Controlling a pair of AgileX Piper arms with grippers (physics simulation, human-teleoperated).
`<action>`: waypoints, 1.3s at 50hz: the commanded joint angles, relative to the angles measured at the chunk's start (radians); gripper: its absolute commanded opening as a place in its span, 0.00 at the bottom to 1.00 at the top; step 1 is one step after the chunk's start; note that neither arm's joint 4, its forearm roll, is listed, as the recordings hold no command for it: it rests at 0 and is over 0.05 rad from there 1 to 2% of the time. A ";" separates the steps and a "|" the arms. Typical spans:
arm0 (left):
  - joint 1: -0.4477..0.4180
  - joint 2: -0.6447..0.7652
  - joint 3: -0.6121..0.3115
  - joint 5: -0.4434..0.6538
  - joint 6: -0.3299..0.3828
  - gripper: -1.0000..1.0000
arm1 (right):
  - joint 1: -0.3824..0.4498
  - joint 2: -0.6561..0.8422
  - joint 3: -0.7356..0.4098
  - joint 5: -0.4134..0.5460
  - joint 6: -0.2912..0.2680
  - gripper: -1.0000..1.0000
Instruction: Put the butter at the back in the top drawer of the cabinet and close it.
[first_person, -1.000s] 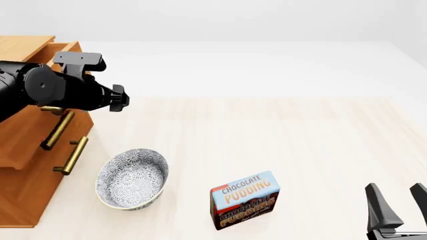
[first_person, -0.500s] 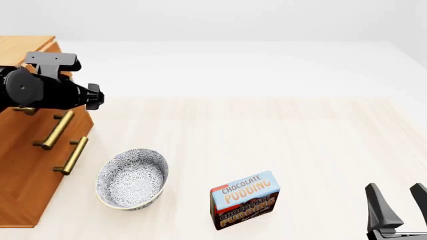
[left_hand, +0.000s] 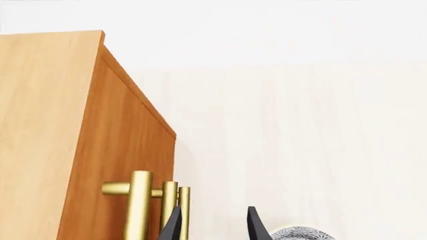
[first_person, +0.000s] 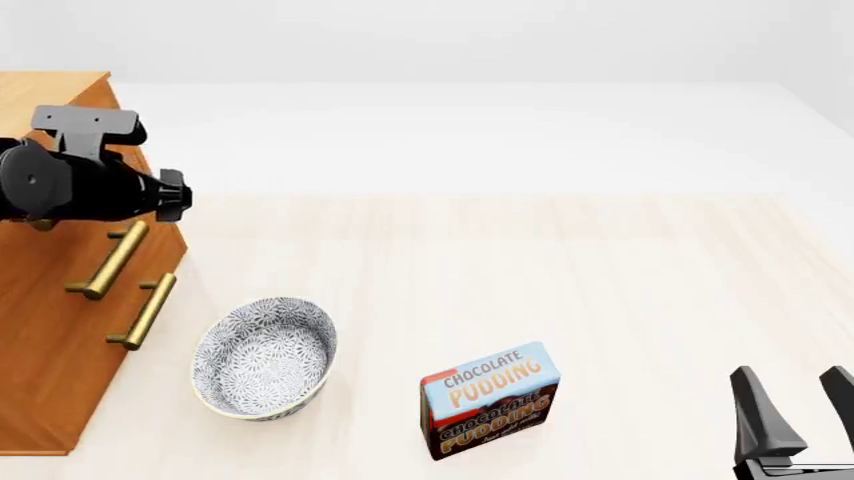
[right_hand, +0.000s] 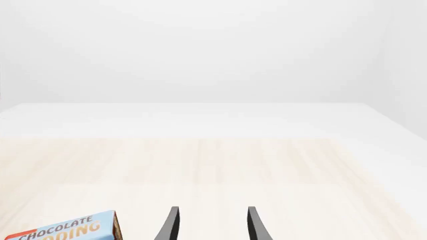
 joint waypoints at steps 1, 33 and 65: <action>0.053 -0.001 0.051 -0.007 -0.011 1.00 | 0.000 0.000 0.000 0.000 0.000 1.00; 0.073 -0.145 0.166 -0.090 -0.021 1.00 | 0.000 0.000 0.000 0.000 0.000 1.00; -0.210 -0.632 0.420 -0.120 -0.161 1.00 | 0.000 0.000 0.000 0.000 0.000 1.00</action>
